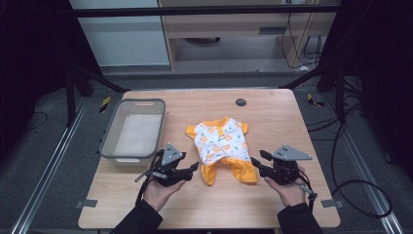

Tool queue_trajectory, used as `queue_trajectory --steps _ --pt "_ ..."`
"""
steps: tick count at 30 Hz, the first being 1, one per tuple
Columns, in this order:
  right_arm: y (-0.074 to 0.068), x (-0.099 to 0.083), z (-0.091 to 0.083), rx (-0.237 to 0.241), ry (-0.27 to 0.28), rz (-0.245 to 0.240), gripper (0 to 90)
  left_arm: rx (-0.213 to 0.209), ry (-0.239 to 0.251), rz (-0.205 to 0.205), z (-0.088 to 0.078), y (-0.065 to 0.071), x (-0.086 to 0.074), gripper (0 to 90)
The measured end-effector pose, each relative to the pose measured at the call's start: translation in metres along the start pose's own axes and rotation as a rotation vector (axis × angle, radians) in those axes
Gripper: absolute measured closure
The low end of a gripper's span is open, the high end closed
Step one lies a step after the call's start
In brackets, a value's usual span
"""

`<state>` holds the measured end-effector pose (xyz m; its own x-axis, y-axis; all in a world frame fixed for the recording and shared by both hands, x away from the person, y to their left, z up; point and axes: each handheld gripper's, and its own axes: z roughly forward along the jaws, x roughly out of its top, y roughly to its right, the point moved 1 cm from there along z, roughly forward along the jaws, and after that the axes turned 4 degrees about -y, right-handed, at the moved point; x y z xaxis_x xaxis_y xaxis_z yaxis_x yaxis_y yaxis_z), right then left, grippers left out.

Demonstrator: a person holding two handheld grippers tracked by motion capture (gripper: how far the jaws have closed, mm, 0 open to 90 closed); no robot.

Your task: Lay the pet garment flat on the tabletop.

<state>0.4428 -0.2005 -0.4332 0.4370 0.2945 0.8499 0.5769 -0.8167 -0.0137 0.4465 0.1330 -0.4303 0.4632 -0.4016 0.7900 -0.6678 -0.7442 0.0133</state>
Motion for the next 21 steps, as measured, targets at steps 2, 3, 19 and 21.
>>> queue_trajectory --steps 2,3,19,21 --pt "0.001 -0.007 0.001 -0.001 -0.013 0.004 55.1 -0.008 -0.014 0.003 0.004 0.004 -0.004 40.8" --pt "0.001 -0.009 0.001 -0.001 -0.018 0.006 55.1 -0.014 -0.025 0.006 0.009 0.007 -0.008 41.0" --pt "-0.001 -0.041 0.020 0.014 -0.136 0.001 54.8 -0.040 -0.086 0.001 0.037 0.024 -0.024 42.5" --pt "-0.001 -0.043 0.023 0.017 -0.148 0.000 54.6 -0.041 -0.098 0.000 0.040 0.024 -0.025 43.3"
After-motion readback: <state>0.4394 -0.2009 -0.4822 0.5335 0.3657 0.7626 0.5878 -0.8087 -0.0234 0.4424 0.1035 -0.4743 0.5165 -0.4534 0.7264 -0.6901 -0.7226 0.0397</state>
